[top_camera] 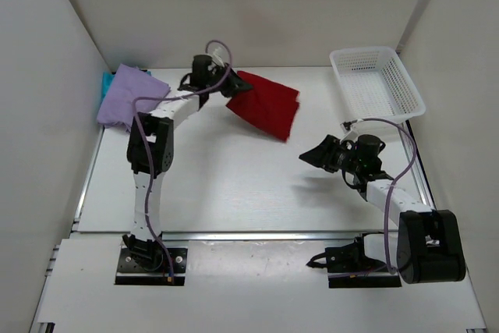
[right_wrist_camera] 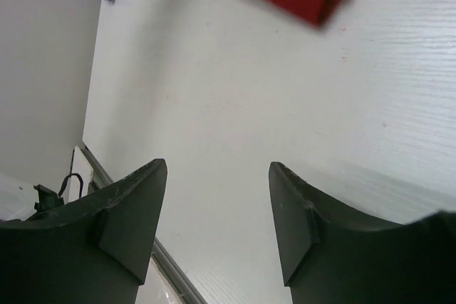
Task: Fold and stack the t-shirts
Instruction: Put the neatly folded tshirt into the corner of the board with the left arm
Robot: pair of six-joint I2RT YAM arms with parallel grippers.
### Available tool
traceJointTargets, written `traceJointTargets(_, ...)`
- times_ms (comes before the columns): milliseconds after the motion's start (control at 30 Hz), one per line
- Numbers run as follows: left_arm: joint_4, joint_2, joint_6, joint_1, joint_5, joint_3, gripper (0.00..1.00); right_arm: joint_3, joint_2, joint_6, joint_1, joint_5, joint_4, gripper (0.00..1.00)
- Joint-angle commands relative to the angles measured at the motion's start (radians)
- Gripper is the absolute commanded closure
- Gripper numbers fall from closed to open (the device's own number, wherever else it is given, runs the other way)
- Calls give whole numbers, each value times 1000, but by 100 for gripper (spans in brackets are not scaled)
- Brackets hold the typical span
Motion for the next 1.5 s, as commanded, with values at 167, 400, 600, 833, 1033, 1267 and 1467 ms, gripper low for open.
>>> traceJointTargets(167,60,-191,-129,415,89,6,100,10,27,-44,-1,-43,11,42)
traceJointTargets(400,284,-419,-208,736,-53,-518,17,22,117,-49,95,-74,41,43)
traceJointTargets(600,439,-542,-326,879,-104,-852,2,-2,120,-56,218,-18,18,30)
traceJointTargets(833,269,-720,-245,844,-190,-970,1,-67,9,-70,274,67,-40,1)
traceJointTargets(1033,186,-958,-142,629,-253,-1109,2,-159,-145,-61,290,143,-72,0)
traceJointTargets(1267,4,-1197,123,202,-317,-1182,1,-225,-312,-62,297,225,-159,0)
traceJointTargets(1467,-26,-1392,154,-18,-351,-1369,1,-258,-421,-79,255,243,-215,0)
